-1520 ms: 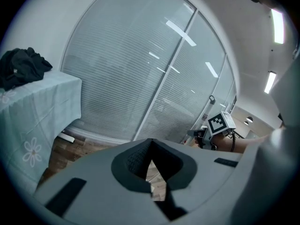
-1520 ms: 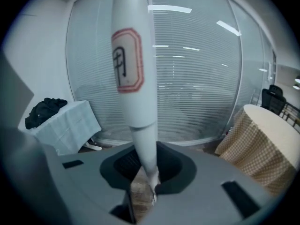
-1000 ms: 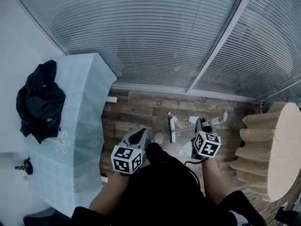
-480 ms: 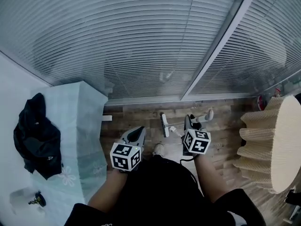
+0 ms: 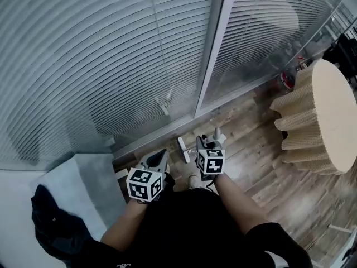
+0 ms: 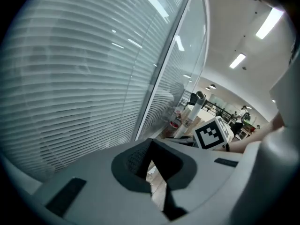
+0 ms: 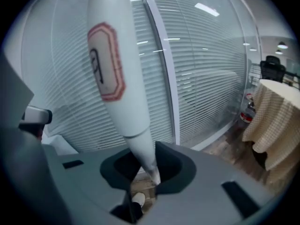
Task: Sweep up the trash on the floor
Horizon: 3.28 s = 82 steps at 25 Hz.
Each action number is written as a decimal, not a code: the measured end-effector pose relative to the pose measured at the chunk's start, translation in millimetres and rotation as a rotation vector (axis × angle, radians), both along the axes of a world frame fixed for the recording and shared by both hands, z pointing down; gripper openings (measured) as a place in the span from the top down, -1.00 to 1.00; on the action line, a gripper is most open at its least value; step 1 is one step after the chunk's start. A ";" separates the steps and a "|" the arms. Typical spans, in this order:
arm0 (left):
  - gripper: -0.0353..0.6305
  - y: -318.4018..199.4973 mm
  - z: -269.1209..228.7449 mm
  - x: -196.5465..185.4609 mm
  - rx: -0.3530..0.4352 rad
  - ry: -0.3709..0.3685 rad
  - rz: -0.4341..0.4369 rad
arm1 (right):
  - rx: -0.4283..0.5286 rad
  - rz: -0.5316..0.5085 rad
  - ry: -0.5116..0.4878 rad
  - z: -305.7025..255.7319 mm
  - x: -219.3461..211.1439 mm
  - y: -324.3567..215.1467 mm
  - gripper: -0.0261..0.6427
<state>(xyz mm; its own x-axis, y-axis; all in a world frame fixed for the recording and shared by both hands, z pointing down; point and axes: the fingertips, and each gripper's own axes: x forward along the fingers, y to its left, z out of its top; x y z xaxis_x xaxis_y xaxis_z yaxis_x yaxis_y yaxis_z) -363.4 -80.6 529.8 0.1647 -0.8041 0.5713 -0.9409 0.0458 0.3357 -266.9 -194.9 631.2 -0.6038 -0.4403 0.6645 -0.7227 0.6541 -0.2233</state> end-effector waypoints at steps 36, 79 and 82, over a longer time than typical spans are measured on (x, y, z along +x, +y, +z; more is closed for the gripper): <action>0.91 -86.8 23.3 236.4 -0.015 -0.033 0.804 | -0.110 1.146 -0.003 44.8 419.9 76.9 0.68; 0.91 -296.2 48.5 179.0 -0.045 -0.044 0.909 | -0.143 1.390 -0.064 71.6 367.9 -108.8 0.68; 0.91 -296.9 50.2 189.2 -0.052 -0.039 0.933 | -0.147 1.471 -0.051 71.0 399.5 -88.6 0.68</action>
<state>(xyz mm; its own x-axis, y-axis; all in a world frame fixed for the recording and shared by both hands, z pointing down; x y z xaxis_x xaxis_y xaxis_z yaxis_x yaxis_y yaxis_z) -174.1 -377.5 580.1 0.7105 -0.3300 0.6215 -0.6154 -0.7197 0.3214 132.6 -283.5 702.2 0.2912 -0.5954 0.7488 -0.6907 -0.6724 -0.2661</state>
